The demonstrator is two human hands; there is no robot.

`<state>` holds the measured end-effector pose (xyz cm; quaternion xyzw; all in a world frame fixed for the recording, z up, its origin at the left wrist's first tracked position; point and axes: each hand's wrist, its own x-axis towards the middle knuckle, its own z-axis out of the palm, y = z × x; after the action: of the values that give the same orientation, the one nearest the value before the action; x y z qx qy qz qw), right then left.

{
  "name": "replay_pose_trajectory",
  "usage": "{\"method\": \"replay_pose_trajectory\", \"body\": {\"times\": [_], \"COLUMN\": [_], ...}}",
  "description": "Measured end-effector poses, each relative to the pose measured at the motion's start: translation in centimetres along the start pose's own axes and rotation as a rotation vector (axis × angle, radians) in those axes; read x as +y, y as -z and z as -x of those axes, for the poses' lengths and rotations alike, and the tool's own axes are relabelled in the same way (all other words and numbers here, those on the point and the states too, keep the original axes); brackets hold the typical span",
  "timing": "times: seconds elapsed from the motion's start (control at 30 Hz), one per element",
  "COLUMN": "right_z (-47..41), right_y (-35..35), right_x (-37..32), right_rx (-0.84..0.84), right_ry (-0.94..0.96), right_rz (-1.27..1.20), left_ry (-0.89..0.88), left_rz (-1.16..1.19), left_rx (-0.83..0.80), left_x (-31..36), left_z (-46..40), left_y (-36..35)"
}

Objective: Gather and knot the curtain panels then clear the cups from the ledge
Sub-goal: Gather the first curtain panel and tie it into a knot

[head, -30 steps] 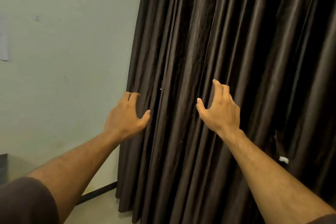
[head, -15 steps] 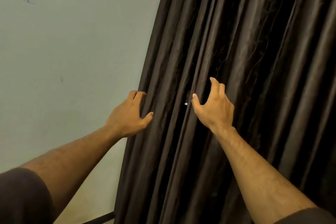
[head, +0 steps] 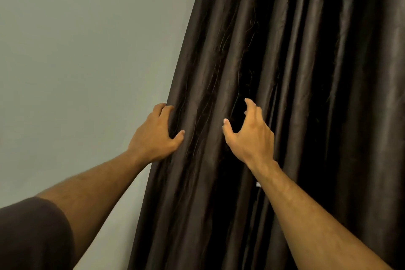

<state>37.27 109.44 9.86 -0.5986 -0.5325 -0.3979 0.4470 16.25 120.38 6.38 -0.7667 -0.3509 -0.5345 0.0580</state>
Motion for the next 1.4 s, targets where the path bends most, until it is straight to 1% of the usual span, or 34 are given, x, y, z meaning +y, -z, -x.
{"method": "replay_pose_trajectory", "body": {"times": [0.13,0.23,0.37,0.53,0.63,0.73,0.83,0.9,0.97,1.03,1.13,1.23,1.33,1.4], "right_z": [-4.2,-6.4,-8.7,-12.5,-14.5,-16.3,-17.5,-18.2,-19.0,-19.9,-21.4,-22.9,-24.5,-25.5], "right_y": [-5.4,-8.7,-12.5,-16.0,-17.0,-17.4,-17.8,-18.6,-20.2,-22.1,-25.5,-28.5,-31.1,-32.8], "right_x": [-0.8,-0.9,-0.1,2.0,2.8,3.3,2.7,1.7,0.1,-1.2,-3.2,-4.7,-6.4,-7.3], "right_rx": [0.079,0.103,0.131,0.240,0.275,0.288,0.302,0.311,0.281,0.212,0.122,0.101,0.102,0.040], "right_ry": [-0.031,-0.029,0.011,0.023,-0.010,-0.088,-0.185,-0.219,-0.232,-0.227,-0.227,-0.202,-0.186,-0.166], "right_rz": [0.033,0.060,0.164,0.294,0.323,0.313,0.264,0.260,0.307,0.370,0.416,0.401,0.409,0.409], "left_ry": [-0.038,-0.011,0.033,0.084,0.120,0.185,0.224,0.261,0.276,0.259,0.160,0.047,-0.003,-0.028], "left_rz": [0.044,0.077,0.075,0.124,0.238,0.380,0.582,0.730,0.852,0.939,1.037,1.097,1.151,1.219], "left_rx": [0.013,0.019,-0.021,-0.063,-0.070,-0.048,0.021,0.050,0.038,0.027,0.031,-0.016,-0.052,-0.104], "left_x": [-3.7,-6.2,-10.9,-15.8,-17.1,-17.6,-17.7,-17.6,-17.9,-18.1,-18.2,-17.6,-18.1,-18.5], "left_z": [-6.9,-10.9,-15.6,-21.0,-24.1,-26.8,-28.8,-30.0,-31.2,-32.0,-32.6,-33.1,-33.6,-33.7], "left_y": [-2.8,-5.3,-9.7,-15.0,-17.7,-20.3,-21.7,-21.8,-21.6,-21.2,-20.1,-19.3,-18.9,-18.6]}}
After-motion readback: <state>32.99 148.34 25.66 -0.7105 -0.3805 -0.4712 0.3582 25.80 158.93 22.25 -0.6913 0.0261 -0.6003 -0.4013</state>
